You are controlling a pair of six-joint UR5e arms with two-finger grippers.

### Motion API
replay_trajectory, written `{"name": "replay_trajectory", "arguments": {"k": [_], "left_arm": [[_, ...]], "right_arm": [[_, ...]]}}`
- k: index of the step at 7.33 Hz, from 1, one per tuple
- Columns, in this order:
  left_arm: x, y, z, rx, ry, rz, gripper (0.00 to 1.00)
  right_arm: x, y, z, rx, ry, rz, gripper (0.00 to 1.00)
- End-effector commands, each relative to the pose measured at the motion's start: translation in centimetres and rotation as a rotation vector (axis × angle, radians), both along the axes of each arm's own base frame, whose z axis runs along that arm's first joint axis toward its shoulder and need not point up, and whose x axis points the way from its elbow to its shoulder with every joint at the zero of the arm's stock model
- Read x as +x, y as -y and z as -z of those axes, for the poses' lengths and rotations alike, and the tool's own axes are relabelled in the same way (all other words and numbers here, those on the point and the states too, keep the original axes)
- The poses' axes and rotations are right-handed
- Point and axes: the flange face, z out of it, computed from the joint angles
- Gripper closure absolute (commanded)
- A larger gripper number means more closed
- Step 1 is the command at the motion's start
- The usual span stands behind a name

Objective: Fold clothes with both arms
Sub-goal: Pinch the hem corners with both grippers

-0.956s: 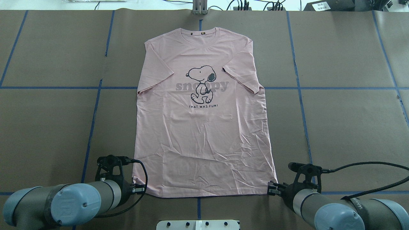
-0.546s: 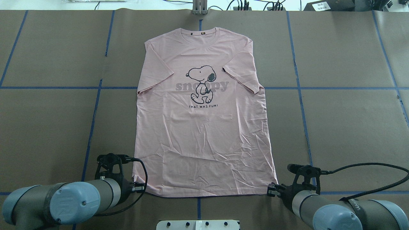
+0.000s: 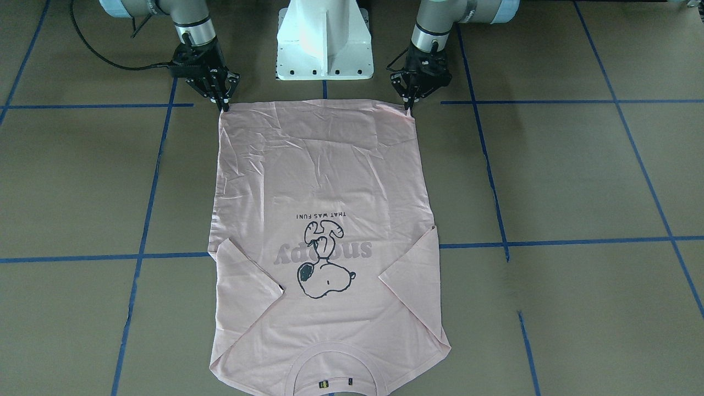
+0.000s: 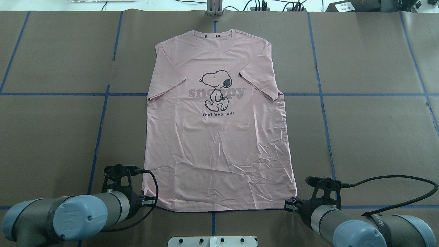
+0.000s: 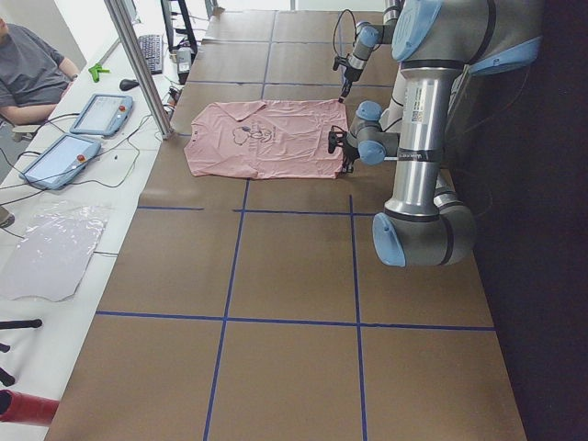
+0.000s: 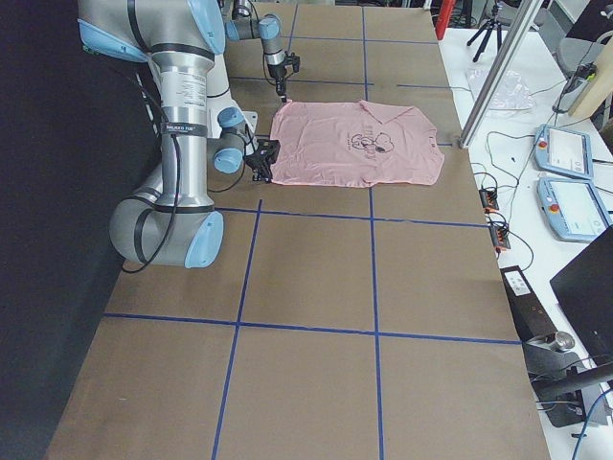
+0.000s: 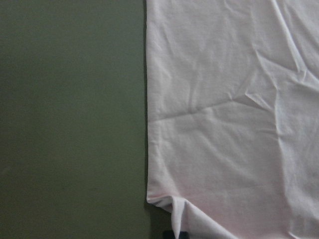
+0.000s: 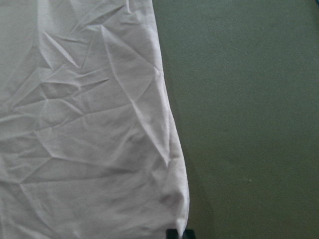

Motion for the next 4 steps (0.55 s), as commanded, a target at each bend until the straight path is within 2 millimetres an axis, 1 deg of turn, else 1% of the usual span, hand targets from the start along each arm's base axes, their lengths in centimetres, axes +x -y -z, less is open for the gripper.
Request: {"name": "replay_trajectory", "arguments": {"k": [1, 2, 3, 4], "left_arm": [[-0.1, 0.0, 0.3, 0.001, -0.006, -0.003, 1.0], [-1.4, 0.3, 2.0, 0.016, -0.038, -0.005, 1.0], [-4.7, 0.8, 4.8, 0.078, -0.053, -0.032, 1.0], [-7.8, 1.6, 7.7, 0.083, -0.038, -0.048, 1.0]], "right_arm": [[0.2, 0.1, 0.5, 0.0, 0.01, 0.0, 1.0], [1.0, 0.3, 2.0, -0.002, 0.032, -0.002, 1.0], [3.2, 0.3, 4.6, -0.008, 0.045, 0.014, 1.0], [6.1, 0.5, 8.4, -0.024, 0.058, 0.022, 1.0]]}}
